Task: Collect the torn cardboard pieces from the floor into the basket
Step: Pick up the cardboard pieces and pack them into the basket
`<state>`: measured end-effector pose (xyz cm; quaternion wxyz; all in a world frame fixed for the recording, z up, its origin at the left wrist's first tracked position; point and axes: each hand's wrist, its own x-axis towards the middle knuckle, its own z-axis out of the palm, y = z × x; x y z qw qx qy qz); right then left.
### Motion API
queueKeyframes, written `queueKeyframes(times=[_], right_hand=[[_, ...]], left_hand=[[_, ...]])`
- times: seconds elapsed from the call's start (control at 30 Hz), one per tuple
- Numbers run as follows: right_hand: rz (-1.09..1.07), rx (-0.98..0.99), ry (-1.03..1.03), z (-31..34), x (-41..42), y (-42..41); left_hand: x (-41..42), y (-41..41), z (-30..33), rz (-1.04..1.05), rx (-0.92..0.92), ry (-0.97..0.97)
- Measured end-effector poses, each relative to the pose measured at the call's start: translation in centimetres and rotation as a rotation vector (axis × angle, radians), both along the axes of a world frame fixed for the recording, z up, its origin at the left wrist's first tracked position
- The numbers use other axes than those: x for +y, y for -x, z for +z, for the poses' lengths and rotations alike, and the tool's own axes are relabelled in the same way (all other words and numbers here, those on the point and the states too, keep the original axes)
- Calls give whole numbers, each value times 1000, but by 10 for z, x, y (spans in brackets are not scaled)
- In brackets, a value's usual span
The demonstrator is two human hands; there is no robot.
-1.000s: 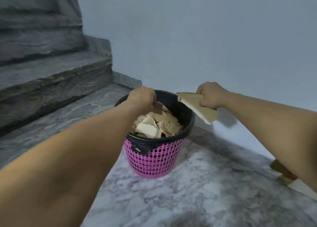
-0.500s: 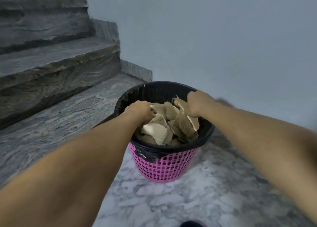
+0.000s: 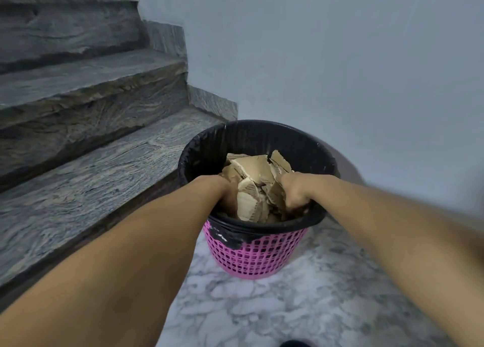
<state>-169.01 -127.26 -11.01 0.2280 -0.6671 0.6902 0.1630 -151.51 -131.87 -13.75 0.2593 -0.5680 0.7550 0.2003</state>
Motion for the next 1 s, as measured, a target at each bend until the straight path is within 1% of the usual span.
queueKeyframes(times=[0.07,0.23,0.33,0.4,0.5,0.6,0.7,0.83,0.93,1.0], right_hand=[[10,30,-14,-5,-3,-1],[39,23,-70,-11,-8,0],[47,16,-64,-14,-10,0],[52,19,-19,-18,-10,-1],[66,85,114,-22,-9,-4],[108,213,233,-22,-10,-5],[149,330,310,-22,-19,-5],[193,268,251,-24,-36,1],[241,277,226,-26,-47,5],[233,245,164,-29,-54,11]], left_hand=[[-1,2,1,1,-7,-15],[-1,11,5,-13,-43,-37],[-2,17,-3,-52,-30,56],[-1,21,-8,-40,-37,79],[-1,24,-11,-74,-129,133],[0,23,-13,-111,-105,226],[-2,20,-8,-106,-61,274],[-18,17,6,-106,-15,173],[-33,14,6,-152,-41,166],[-41,17,1,-168,-54,161]])
